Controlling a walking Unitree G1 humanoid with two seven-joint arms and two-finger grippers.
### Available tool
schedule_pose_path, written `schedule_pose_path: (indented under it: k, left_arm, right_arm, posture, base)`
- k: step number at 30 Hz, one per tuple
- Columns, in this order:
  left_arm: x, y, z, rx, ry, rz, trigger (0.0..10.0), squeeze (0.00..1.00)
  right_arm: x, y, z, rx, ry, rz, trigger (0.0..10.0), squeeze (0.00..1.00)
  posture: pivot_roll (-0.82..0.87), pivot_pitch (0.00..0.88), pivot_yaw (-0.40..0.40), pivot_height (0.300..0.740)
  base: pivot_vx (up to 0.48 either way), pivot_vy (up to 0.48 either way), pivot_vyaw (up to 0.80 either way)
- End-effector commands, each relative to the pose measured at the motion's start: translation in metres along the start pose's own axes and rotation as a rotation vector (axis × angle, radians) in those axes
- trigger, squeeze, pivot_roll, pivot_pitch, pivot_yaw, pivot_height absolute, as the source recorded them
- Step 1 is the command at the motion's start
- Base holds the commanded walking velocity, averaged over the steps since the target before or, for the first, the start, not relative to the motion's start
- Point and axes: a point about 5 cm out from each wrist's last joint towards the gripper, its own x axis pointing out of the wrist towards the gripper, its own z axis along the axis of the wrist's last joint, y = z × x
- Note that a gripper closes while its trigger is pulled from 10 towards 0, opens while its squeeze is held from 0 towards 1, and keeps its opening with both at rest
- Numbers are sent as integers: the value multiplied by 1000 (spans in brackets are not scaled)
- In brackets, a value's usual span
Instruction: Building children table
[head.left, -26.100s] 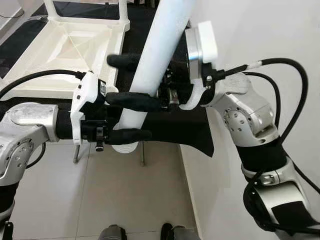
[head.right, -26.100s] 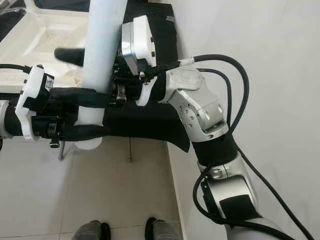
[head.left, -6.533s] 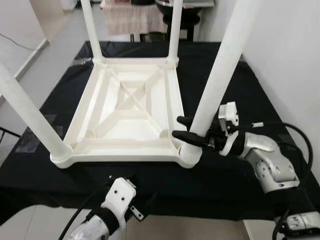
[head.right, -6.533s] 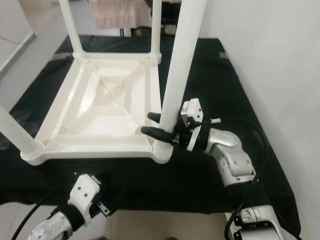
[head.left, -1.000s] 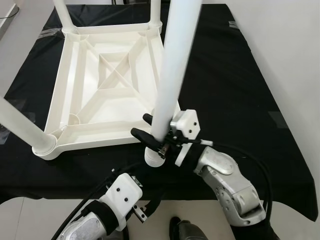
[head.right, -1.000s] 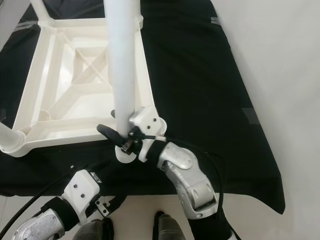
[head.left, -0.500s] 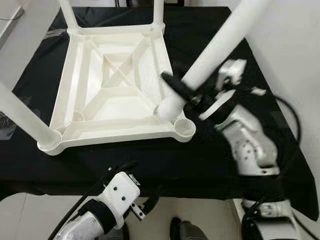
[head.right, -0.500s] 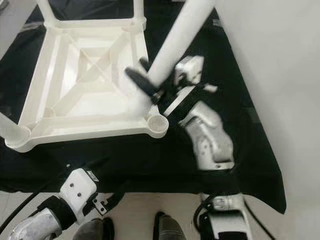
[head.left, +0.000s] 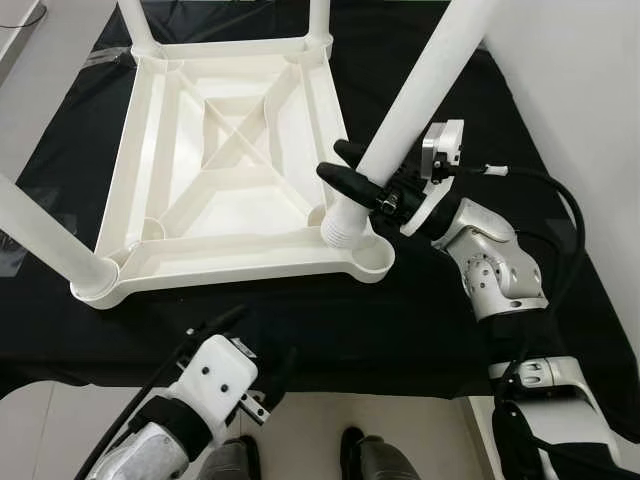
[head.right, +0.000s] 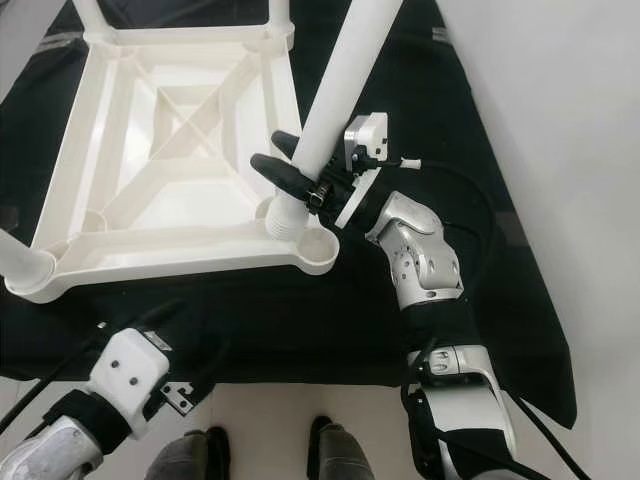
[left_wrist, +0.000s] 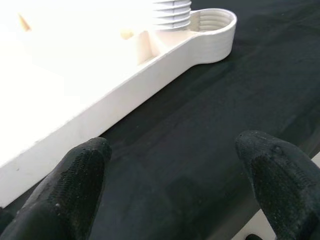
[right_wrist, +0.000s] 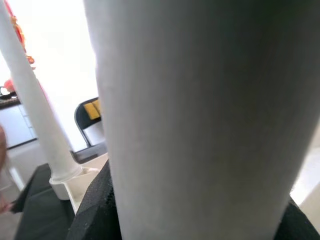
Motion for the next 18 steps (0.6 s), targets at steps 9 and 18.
schedule_pose_path:
  k: [9,18]
  left_arm:
    - [-9,3,1,3,30,21,10000,0]
    - [-9,2,3,-2,31,12,10000,0]
  right_arm:
    - [-29,-10,11,-26,32,95,10000,0]
    - [-48,-19,23,-69,121,203,10000,0]
  posture:
    - [190,323,-26,740]
    - [185,337,-18,740]
  base:
    - [0,0,0]
    - [0,0,0]
